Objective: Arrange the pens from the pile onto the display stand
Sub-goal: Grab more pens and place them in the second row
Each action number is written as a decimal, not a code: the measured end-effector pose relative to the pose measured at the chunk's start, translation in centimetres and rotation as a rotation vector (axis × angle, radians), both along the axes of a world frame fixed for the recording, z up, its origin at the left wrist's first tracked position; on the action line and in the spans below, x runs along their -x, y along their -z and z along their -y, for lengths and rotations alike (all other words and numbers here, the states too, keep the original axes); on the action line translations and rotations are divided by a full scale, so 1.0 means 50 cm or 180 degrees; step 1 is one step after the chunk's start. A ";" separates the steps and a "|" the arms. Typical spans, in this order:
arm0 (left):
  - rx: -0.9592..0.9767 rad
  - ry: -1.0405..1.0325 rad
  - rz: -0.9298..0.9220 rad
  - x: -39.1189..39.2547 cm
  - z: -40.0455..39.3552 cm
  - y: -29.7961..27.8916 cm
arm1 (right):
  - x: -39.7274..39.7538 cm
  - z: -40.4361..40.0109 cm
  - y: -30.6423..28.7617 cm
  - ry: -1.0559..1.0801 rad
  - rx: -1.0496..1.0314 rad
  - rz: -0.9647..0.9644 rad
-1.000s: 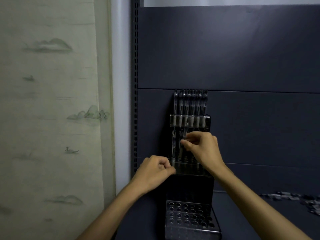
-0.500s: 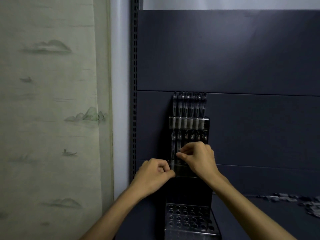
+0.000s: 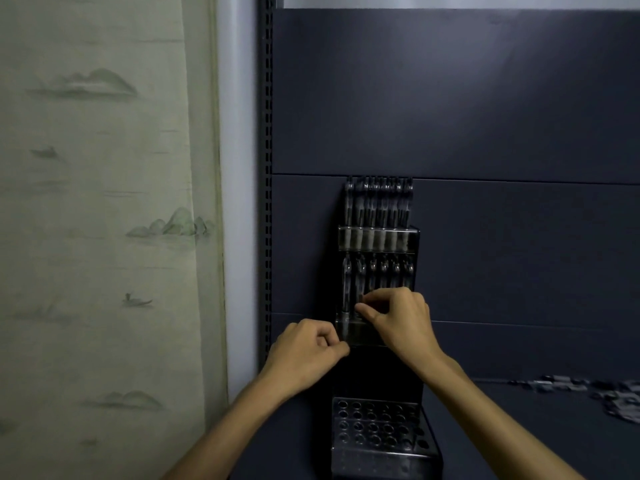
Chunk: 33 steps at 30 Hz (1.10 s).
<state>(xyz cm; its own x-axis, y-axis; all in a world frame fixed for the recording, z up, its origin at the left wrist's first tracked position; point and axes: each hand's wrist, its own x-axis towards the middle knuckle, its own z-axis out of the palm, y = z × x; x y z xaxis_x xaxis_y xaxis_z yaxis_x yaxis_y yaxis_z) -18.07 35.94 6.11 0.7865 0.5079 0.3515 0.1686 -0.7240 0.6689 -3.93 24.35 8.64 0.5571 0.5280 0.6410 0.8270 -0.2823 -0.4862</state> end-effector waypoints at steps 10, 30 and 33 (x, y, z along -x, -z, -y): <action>-0.0589 -0.0063 0.0472 0.001 0.044 -0.003 | 0.014 0.080 0.022 0.0141 0.0146 0.0904; -0.1592 -0.0041 0.0404 -0.251 0.359 0.057 | -0.259 0.425 0.128 0.0105 0.0559 0.0823; -0.1506 -0.0094 0.0077 -0.308 0.389 0.064 | -0.310 0.466 0.143 -0.0003 0.0702 0.0776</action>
